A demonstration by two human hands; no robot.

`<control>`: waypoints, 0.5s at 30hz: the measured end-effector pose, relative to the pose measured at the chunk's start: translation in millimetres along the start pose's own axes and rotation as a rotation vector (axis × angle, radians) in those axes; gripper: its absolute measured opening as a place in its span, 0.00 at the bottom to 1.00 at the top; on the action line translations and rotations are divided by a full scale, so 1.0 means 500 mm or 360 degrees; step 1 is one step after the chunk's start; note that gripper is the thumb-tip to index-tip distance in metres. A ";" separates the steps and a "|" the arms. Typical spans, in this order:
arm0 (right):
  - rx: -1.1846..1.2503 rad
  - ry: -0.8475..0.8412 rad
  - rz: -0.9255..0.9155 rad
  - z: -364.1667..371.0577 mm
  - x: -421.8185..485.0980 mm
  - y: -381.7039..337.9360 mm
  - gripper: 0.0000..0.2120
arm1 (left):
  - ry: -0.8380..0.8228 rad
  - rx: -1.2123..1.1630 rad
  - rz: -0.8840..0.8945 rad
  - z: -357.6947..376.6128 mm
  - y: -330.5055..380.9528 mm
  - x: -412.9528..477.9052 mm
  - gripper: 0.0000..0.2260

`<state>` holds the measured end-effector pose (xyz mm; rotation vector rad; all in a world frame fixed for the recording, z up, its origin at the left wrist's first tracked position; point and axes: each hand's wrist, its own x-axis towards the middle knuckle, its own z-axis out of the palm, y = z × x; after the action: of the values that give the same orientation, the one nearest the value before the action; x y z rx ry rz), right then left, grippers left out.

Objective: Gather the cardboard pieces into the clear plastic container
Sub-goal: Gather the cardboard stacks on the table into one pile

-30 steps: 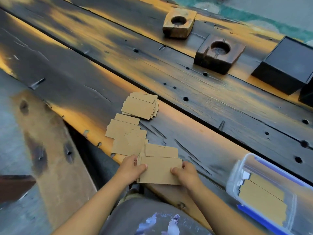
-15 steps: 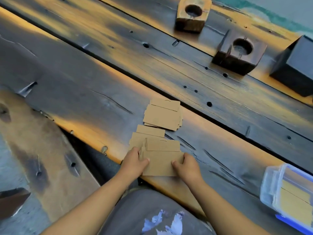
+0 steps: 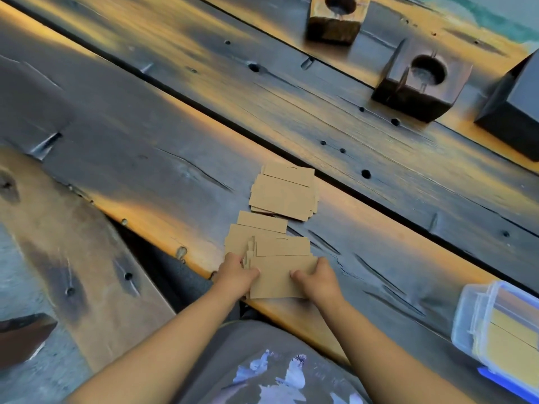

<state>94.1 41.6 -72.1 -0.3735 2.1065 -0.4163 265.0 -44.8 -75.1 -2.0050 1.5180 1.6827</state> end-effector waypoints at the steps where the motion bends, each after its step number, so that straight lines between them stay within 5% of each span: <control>1: 0.0014 -0.0033 0.0026 0.000 0.000 -0.002 0.20 | -0.0035 -0.0074 -0.0027 0.000 -0.002 0.002 0.20; 7: 0.0210 -0.0165 0.0150 -0.021 -0.006 0.004 0.22 | -0.0132 -0.0312 -0.0069 0.005 -0.014 -0.005 0.06; 15: 0.0379 -0.0343 0.0097 -0.022 -0.026 0.004 0.16 | -0.0076 -0.0208 0.0073 -0.047 -0.025 -0.022 0.13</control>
<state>91.4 50.3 -57.8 -0.2046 1.8304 -0.5589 291.2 -46.9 -63.3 -1.9893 1.4859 1.8795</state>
